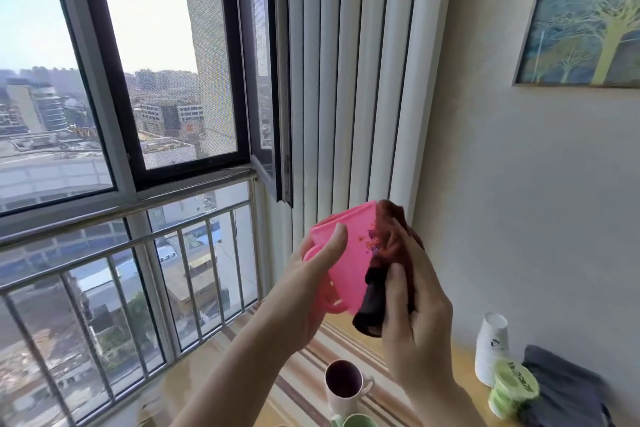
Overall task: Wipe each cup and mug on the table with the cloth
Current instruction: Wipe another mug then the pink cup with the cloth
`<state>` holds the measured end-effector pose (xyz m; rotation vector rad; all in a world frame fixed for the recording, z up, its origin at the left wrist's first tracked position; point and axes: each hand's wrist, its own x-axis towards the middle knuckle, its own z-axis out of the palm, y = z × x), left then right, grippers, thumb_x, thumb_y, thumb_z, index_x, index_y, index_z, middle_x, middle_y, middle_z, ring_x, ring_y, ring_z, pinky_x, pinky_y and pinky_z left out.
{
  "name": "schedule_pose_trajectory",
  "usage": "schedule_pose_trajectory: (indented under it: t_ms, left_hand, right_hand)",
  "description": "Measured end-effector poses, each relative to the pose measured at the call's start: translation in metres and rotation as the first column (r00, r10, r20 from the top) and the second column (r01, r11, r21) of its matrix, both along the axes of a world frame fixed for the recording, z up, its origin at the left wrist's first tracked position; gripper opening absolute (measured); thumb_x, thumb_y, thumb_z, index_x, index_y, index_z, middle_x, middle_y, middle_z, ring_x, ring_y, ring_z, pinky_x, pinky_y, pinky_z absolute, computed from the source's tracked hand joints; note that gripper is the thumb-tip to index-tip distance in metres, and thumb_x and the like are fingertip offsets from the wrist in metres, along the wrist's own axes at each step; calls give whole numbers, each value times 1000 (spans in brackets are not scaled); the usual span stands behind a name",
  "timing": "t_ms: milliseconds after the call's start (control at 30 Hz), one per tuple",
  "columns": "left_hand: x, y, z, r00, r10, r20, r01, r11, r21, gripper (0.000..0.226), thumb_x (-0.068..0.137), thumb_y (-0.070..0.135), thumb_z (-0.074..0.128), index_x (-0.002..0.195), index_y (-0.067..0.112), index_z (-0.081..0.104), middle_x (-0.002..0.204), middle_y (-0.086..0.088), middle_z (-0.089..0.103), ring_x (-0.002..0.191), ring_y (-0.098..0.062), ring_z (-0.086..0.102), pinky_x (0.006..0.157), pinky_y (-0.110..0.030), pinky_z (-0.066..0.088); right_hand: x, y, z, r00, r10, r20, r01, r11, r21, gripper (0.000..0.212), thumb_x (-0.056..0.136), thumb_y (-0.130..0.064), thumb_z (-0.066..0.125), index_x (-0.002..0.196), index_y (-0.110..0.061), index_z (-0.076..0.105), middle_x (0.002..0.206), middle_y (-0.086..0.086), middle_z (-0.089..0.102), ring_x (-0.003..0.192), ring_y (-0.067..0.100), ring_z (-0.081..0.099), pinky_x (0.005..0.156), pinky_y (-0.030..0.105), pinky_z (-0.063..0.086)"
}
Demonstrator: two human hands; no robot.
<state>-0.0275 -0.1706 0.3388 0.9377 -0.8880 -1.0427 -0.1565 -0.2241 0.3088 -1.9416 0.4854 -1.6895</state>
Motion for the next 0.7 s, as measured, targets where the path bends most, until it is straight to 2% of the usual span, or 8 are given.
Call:
schedule_pose_trajectory:
  t_ms: [67, 167, 233, 300, 367, 500, 567, 700]
  left_hand:
    - [5, 2, 2, 1000, -4, -8, 4, 1000, -16, 96, 45, 63, 92, 126, 20, 62, 107, -13, 72, 101, -36, 66, 101, -68, 41]
    - [9, 4, 7, 1000, 6, 10, -6, 1000, -18, 70, 55, 58, 90, 110, 19, 70, 102, -11, 75, 96, -35, 70, 90, -57, 51]
    - [10, 3, 11, 998, 45, 37, -45, 999, -1, 58, 68, 59, 78, 110, 20, 68, 106, -8, 75, 99, -27, 73, 85, -53, 56]
    - [9, 0, 13, 995, 82, 56, -81, 997, -16, 52, 75, 59, 67, 111, 22, 67, 101, -2, 77, 98, -19, 73, 73, -40, 59]
    - [5, -3, 13, 991, 132, 36, -132, 991, -24, 46, 78, 55, 60, 113, 25, 65, 97, 2, 77, 97, -17, 71, 66, -32, 59]
    - [-4, -10, 4, 969, 246, 29, -245, 969, -38, 51, 76, 51, 66, 124, 35, 60, 104, 6, 77, 100, -17, 72, 75, -39, 61]
    - [-7, -11, 1, 960, 278, 40, -277, 960, -44, 45, 78, 52, 70, 120, 42, 59, 109, 7, 77, 101, -14, 73, 72, -36, 64]
    - [-1, -10, -1, 938, 335, 91, -329, 942, -69, 55, 72, 48, 67, 124, 39, 51, 119, 5, 68, 100, -8, 66, 53, -18, 58]
  right_hand:
    - [-4, 0, -1, 998, 49, 39, -54, 988, 144, 47, 98, -45, 31, 131, -24, 57, 112, -17, 68, 105, -1, 62, 93, 21, 50]
    - [-9, -4, -1, 993, 68, 96, -92, 958, 272, 51, 92, -60, 30, 99, -21, 63, 68, -28, 58, 66, -9, 52, 64, 3, 38]
    - [-8, -4, 0, 977, 142, 160, -190, 920, 343, 57, 88, -68, 34, 104, -18, 58, 74, -25, 61, 70, -8, 53, 72, 9, 43]
    - [-5, 0, -3, 956, 238, 174, -288, 877, 384, 66, 88, -70, 37, 128, -20, 55, 118, -22, 67, 111, -1, 60, 98, 20, 46]
    - [-1, 8, -3, 963, 246, 113, -271, 883, 383, 60, 96, -55, 34, 150, -28, 32, 147, -23, 47, 138, -4, 40, 114, 21, 31]
    - [7, 17, -5, 982, 185, 41, -185, 886, 426, 50, 100, -25, 42, 147, -30, 28, 98, -60, 52, 98, -36, 48, 80, -8, 37]
    - [8, 16, -11, 989, 145, -6, -128, 891, 435, 46, 97, -19, 52, 141, -28, 41, 90, -49, 63, 91, -25, 60, 75, -5, 41]
    - [-4, 13, -26, 979, 129, -157, -50, 903, 427, 52, 88, -12, 69, 133, -34, 56, 96, -17, 77, 92, -1, 72, 88, 18, 55]
